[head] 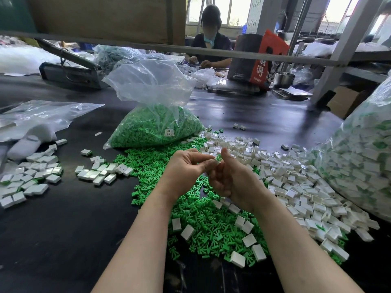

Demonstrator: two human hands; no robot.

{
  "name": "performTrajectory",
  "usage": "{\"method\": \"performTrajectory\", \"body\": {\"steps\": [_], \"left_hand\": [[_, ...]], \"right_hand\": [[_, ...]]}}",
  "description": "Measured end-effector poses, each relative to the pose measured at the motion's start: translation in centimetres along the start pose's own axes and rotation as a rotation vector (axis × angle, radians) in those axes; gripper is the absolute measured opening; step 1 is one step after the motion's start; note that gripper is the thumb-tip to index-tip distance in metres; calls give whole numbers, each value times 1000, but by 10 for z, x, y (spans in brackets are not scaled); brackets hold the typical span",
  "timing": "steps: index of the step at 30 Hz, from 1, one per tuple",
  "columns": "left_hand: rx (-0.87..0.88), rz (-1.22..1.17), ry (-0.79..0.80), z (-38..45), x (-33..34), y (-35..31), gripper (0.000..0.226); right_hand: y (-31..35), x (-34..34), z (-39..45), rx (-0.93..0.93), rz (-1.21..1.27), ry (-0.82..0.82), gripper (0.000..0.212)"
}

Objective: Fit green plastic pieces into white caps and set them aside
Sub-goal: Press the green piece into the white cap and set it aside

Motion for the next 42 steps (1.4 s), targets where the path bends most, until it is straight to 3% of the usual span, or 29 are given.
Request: {"method": "performTrajectory", "body": {"steps": [13,24,29,39,42], "left_hand": [[-13,-77,8,-1,4,0,12],[-32,-114,101,-5,9,-4,10],[-43,-101,96,-5,9,-3,11],[-83,-75,-4,-3,10,-2,20],[-76,-84,-6,-3,11,-1,18]], "right_hand": [[-4,1,0,-62,224,-59,36],[0,3,0,-70,219,-25,48],[-1,2,2,-84,214,-23,43],[1,1,5,-180,-42,9,40],[0,-1,6,-192,-107,3,53]]}}
Point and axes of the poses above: each hand's wrist, its own z-axis towards the middle knuckle, its own x-axis out of the palm, y = z × x, the point moved 6 cm from there along z, towards the middle knuckle, and after that the axes turned 13 degrees about -x, right-handed, at the moved point
